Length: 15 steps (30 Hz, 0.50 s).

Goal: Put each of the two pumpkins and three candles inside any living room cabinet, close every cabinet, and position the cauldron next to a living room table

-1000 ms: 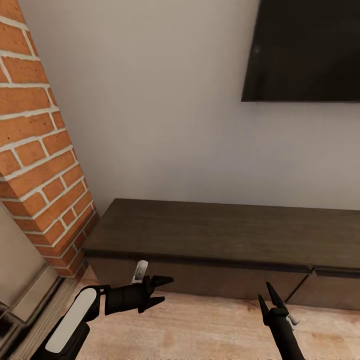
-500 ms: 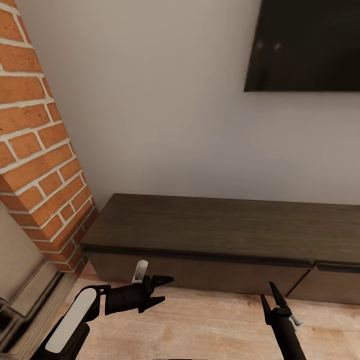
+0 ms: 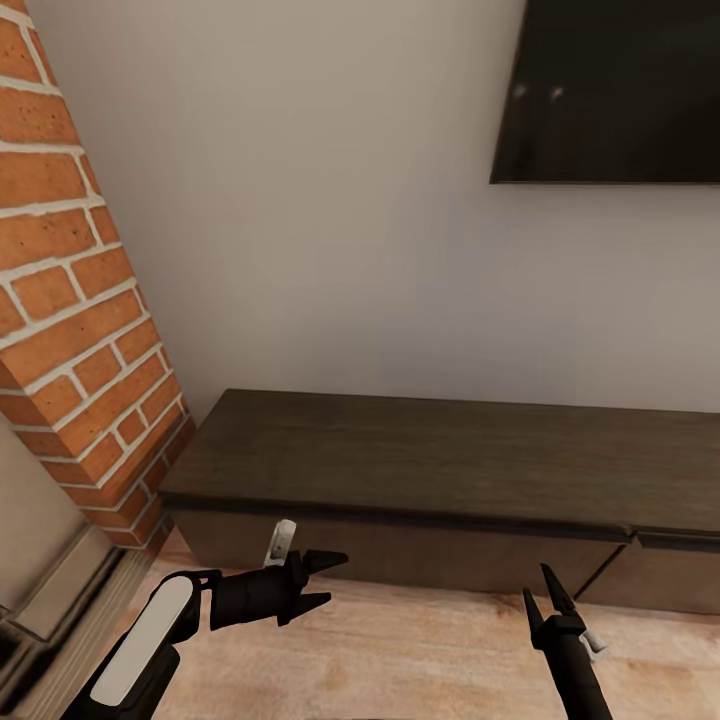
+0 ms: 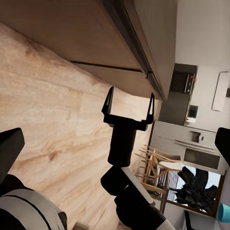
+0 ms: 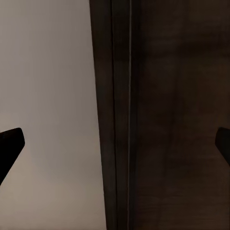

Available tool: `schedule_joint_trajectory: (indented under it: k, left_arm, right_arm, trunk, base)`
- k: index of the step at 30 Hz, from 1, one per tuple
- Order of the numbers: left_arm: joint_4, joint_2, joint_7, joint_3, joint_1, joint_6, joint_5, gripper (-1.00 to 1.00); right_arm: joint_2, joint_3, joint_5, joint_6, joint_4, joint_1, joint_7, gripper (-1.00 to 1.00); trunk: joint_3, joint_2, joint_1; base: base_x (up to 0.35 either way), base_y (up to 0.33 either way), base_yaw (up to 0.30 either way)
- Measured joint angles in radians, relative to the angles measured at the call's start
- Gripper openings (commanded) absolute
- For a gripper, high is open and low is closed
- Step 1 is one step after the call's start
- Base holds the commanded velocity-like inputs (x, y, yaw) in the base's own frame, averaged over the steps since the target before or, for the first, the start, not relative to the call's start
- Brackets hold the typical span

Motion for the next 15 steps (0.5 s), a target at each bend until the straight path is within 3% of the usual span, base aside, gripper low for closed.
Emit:
schedule_joint_trajectory:
  k: [15]
  left_arm:
    - [0.000,-0.001,0.000,0.000,0.006,0.000,0.000,1.00]
  right_arm:
    - [0.001,0.000,0.000,0.000,0.000,0.000,0.001,1.00]
  trunk:
    - [0.000,0.000,0.000]
  base:
    - [0.076,0.000,0.000]
